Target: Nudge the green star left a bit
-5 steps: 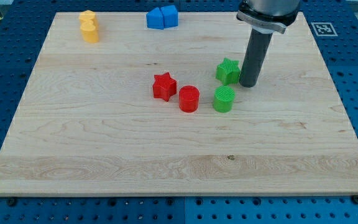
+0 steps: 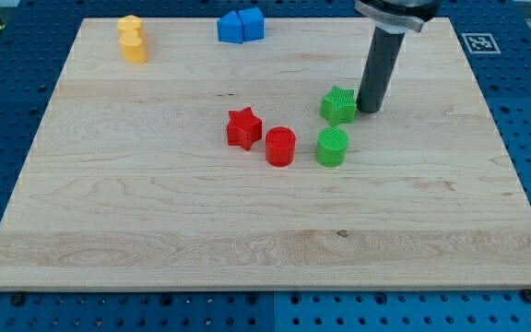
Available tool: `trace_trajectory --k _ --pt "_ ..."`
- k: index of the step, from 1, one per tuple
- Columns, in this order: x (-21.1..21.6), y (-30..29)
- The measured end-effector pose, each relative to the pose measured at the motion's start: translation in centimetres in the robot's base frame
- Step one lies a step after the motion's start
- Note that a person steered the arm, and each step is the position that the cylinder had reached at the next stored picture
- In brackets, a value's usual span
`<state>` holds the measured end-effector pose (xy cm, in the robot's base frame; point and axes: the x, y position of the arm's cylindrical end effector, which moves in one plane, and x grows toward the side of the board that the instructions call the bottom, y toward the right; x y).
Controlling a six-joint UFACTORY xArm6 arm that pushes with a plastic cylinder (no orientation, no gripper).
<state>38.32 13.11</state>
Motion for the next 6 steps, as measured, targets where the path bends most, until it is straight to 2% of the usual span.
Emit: trace_trajectory --k 4,5,6 --pt "-0.4 -3.6" --pt "-1.7 -3.6" --pt "-7.1 -3.5"
